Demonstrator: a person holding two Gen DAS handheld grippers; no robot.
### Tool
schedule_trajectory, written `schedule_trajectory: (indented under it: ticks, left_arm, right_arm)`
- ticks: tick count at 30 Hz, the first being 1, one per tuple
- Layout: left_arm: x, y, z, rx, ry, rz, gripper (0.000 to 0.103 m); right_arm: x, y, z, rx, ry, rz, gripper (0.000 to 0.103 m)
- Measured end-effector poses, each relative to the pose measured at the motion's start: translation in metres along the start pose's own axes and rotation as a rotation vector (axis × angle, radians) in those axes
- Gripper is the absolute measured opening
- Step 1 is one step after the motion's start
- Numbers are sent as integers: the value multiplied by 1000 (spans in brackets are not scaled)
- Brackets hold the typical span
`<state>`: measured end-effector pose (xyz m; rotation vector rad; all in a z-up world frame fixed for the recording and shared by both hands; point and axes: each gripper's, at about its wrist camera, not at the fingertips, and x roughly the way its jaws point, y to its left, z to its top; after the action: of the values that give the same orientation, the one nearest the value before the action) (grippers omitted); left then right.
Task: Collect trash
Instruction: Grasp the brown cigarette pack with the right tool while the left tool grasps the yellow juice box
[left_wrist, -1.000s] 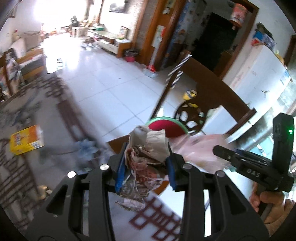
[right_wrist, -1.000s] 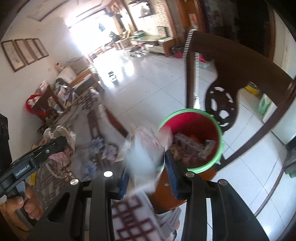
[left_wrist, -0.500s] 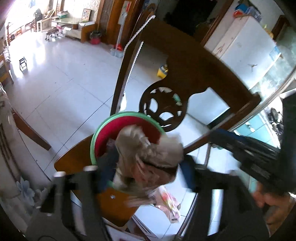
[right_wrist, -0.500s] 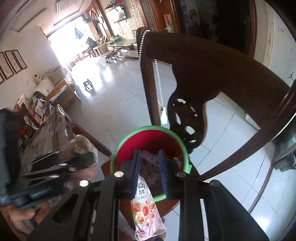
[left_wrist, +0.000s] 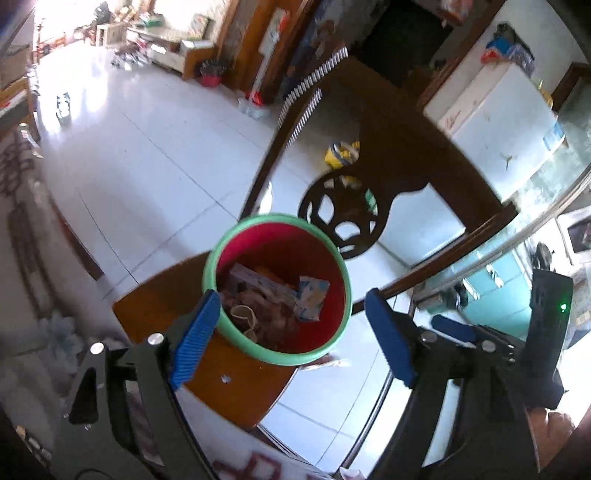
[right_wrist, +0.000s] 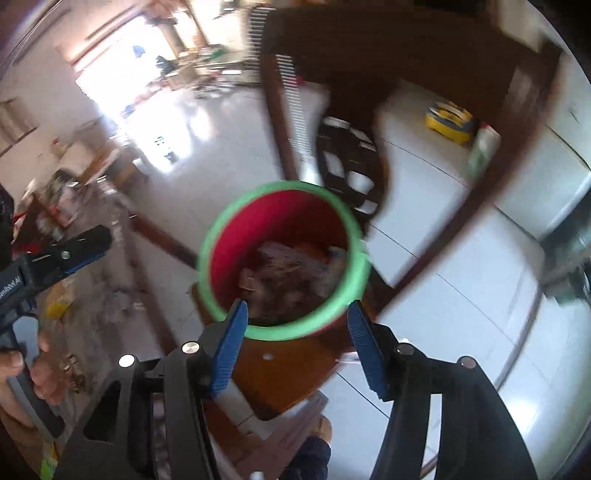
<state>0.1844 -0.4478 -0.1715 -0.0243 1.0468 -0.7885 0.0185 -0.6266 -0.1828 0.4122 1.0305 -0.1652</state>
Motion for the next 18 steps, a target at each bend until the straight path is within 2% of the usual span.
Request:
schedule_trajectory:
  ticks: [3,5,9,12,15,18]
  left_arm:
    - [-54,21,-6,-67,-94,22,78]
    - [-86,38,-10,-106,-150,58,80]
    - [-164,92,-32,-213,-267,183,81]
    - [-212,131,-54,-288,-318,290,81]
    - [-250,173,-81,-395,-342,357,81]
    - [-281,208,-107,-499,-371,395,81]
  right_arm:
    - [0,54,2,-131,5,68,60]
    - [6,107,-2,-261,32,139,63]
    - [27,203,-27,-484,121,255,64]
    - [45,268,-50,-629,179,318,65]
    - [69,322,-70,-715,242,352,66]
    - [92,362,-87,-788,282,356,66]
